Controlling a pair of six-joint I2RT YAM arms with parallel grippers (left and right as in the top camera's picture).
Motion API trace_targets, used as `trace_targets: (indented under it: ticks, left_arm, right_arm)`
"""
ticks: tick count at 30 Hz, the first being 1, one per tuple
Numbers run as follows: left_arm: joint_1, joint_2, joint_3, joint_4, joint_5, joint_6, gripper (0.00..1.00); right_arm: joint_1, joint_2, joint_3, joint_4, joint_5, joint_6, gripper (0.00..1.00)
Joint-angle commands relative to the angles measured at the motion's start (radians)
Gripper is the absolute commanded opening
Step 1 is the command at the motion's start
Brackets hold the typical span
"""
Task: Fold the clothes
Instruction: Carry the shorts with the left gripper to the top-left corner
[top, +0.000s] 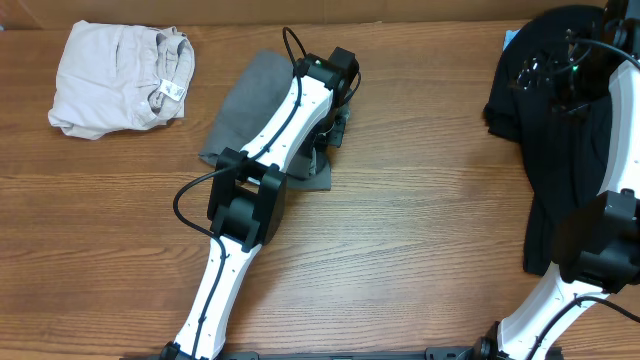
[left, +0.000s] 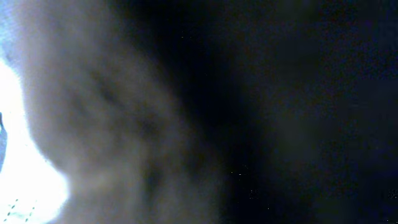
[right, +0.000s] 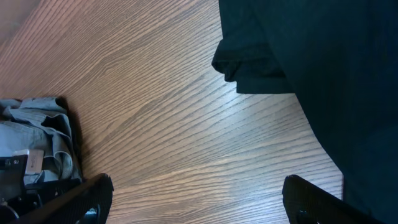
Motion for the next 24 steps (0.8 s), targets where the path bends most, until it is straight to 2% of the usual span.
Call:
trace_targets:
  ticks: [1, 8, 11, 13, 16, 21, 24]
  left_arm:
    - [0.042, 0.121, -0.050, -0.088, 0.065, 0.013, 0.04]
    - [0.160, 0.069, 0.174, -0.264, 0.066, 0.037, 0.04]
    - [0.219, 0.011, 0.299, -0.335, 0.063, 0.106, 0.04]
    - [0.258, -0.061, 0.332, -0.335, 0.072, 0.161, 0.04]
    - [0.310, -0.172, 0.343, -0.311, 0.072, 0.164, 0.04]
    - [0.398, -0.333, 0.344, -0.249, 0.066, 0.280, 0.04]
    - [0.439, -0.403, 0.344, -0.231, 0.056, 0.287, 0.04]
  right_arm:
    - [0.002, -0.010, -0.005, 0.008, -0.005, -0.007, 0.91]
    - [0.002, -0.010, -0.005, 0.008, -0.006, -0.007, 0.91]
    - [0.002, -0.010, -0.005, 0.002, -0.005, -0.008, 0.90]
    - [0.002, -0.010, -0.005, 0.001, -0.005, -0.008, 0.90]
    - [0.002, -0.010, -0.005, 0.003, -0.005, -0.007, 0.90]
    - [0.002, -0.010, -0.005, 0.008, -0.005, -0.007, 0.90]
    - [0.002, -0.010, -0.005, 0.007, -0.005, -0.007, 0.90]
